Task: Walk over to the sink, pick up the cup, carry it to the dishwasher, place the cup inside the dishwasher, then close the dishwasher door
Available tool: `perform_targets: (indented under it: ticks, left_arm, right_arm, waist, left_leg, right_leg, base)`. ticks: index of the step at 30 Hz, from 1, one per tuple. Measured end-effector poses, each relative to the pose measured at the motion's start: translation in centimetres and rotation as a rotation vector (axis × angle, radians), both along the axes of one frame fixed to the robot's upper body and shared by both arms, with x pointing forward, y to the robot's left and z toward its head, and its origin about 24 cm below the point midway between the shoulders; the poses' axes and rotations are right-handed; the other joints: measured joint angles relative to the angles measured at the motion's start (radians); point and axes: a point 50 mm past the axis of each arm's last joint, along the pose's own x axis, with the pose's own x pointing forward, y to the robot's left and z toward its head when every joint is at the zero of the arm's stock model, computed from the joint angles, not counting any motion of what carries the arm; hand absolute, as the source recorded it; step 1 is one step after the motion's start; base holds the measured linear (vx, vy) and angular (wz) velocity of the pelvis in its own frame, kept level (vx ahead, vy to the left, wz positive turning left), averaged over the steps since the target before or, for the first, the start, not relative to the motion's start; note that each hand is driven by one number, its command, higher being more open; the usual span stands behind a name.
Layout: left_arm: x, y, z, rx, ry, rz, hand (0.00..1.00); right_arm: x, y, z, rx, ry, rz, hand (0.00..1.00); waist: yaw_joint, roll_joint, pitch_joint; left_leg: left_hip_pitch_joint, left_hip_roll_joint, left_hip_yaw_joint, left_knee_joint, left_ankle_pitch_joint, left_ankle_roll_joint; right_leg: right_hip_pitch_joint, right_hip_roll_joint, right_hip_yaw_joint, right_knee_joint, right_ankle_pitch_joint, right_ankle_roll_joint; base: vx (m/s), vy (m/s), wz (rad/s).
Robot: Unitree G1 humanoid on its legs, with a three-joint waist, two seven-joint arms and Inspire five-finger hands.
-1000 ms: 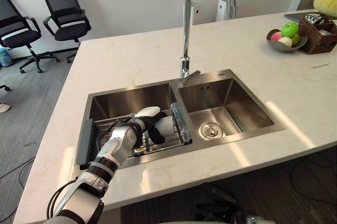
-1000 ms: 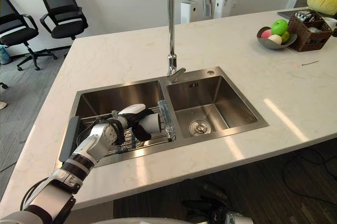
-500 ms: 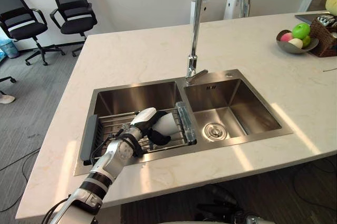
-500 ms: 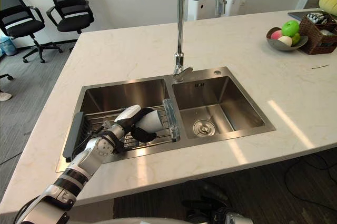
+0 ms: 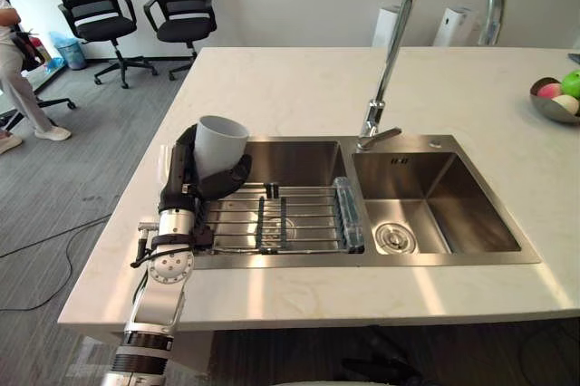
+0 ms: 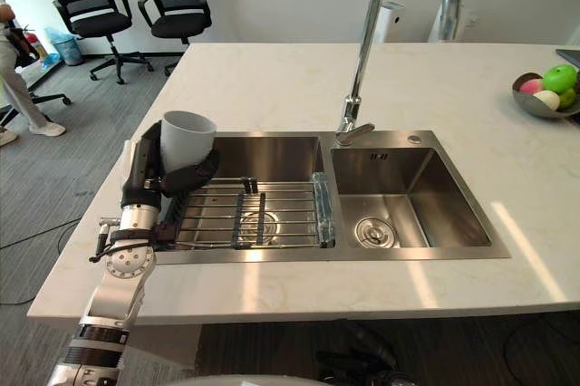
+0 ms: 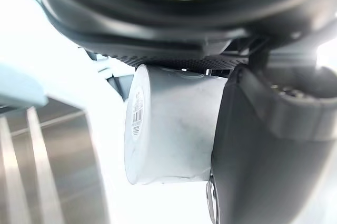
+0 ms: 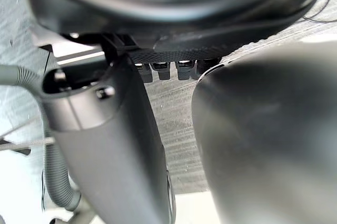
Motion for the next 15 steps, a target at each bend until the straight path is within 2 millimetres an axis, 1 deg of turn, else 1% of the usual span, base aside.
perform_targets:
  ticks: [1,3,4,8,9,12,14,15]
  left_arm:
    - [-1.2,0.2,0.7,-0.070,-0.080,0.042,0.00]
    - [-1.9,0.5,1.4,-0.133,-0.153,0.088,0.00]
    - [-2.6,1.1,2.0,-0.183,-0.219,0.144,0.00]
    - [-4.1,2.3,3.1,-0.245,-0.352,0.255,0.00]
    - [-5.2,2.5,3.8,-0.287,-0.439,0.288,0.00]
    - [-5.2,2.5,3.8,-0.288,-0.439,0.288,0.00]
    - [-5.4,2.6,3.8,-0.299,-0.443,0.302,0.00]
    - [-5.8,2.8,3.5,-0.310,-0.438,0.324,0.00]
  right_arm:
    - [-0.2,0.0,0.0,0.003,0.014,-0.025,1.00]
    - [-0.4,0.0,-0.1,0.011,0.027,-0.054,1.00]
    - [-0.6,-0.1,-0.1,0.018,0.041,-0.085,1.00]
    - [-0.9,-0.3,-0.1,0.023,0.057,-0.112,1.00]
    - [-1.0,-0.9,0.0,0.036,0.068,-0.128,1.00]
    - [-1.1,-0.9,0.0,0.036,0.069,-0.128,1.00]
    - [-1.6,-1.0,0.0,0.035,0.071,-0.131,1.00]
    - [-2.2,-1.2,0.1,0.034,0.070,-0.143,1.00]
  waist:
    - [0.007,-0.004,-0.001]
    - [0.024,-0.004,-0.001]
    - [0.033,-0.004,-0.001]
    - [0.050,-0.005,-0.001]
    - [0.055,0.014,0.005]
    - [0.054,0.014,0.005]
    - [0.053,0.017,0.000]
    - [0.057,0.021,-0.017]
  left_leg:
    - [-0.006,0.000,-0.010,0.005,0.000,0.001]
    - [-0.006,0.000,-0.013,0.010,-0.001,0.002]
    - [-0.009,0.001,-0.021,0.015,-0.001,0.003]
    - [-0.015,0.003,-0.037,0.015,-0.003,0.010]
    - [-0.027,0.003,-0.064,0.015,0.011,0.007]
    - [-0.027,0.003,-0.063,0.015,0.011,0.006]
    - [-0.024,0.008,-0.051,0.026,-0.012,0.000]
    - [-0.025,0.015,-0.035,0.040,-0.032,-0.007]
  right_leg:
    - [0.002,-0.002,-0.006,0.000,0.000,0.000]
    - [0.006,-0.003,-0.009,0.000,0.000,0.000]
    - [0.010,-0.004,-0.014,0.000,-0.001,0.000]
    - [0.014,-0.005,-0.028,-0.004,-0.003,-0.002]
    - [0.017,-0.001,-0.050,0.000,-0.006,-0.005]
    - [0.017,-0.001,-0.050,-0.001,-0.006,-0.005]
    - [0.006,0.005,-0.035,-0.005,-0.010,-0.002]
    - [-0.001,0.013,-0.010,-0.004,-0.021,-0.005]
  base:
    - [-0.03,-0.019,0.15]
    - [-0.05,-0.022,0.11]
    - [-0.06,-0.023,0.11]
    - [-0.05,-0.022,0.11]
    - [-0.01,-0.006,0.04]
    - [0.00,0.000,-0.01]
    - [0.01,-0.003,-0.27]
    - [0.05,-0.012,-0.51]
